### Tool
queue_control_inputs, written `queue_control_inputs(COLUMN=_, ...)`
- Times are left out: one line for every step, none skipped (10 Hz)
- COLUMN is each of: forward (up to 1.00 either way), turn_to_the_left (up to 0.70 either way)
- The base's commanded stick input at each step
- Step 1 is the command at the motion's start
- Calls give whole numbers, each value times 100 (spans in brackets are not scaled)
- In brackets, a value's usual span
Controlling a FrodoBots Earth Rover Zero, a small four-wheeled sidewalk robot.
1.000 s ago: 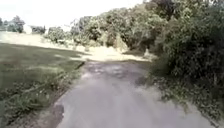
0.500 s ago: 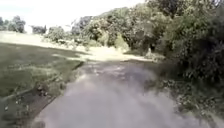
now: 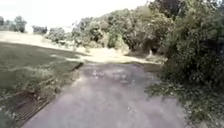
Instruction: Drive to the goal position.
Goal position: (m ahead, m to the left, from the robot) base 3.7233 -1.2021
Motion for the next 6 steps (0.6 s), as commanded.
queue_control_inputs(forward=40, turn_to_the_left=0)
queue_control_inputs(forward=0, turn_to_the_left=0)
queue_control_inputs(forward=0, turn_to_the_left=0)
queue_control_inputs(forward=0, turn_to_the_left=0)
queue_control_inputs(forward=0, turn_to_the_left=0)
queue_control_inputs(forward=0, turn_to_the_left=0)
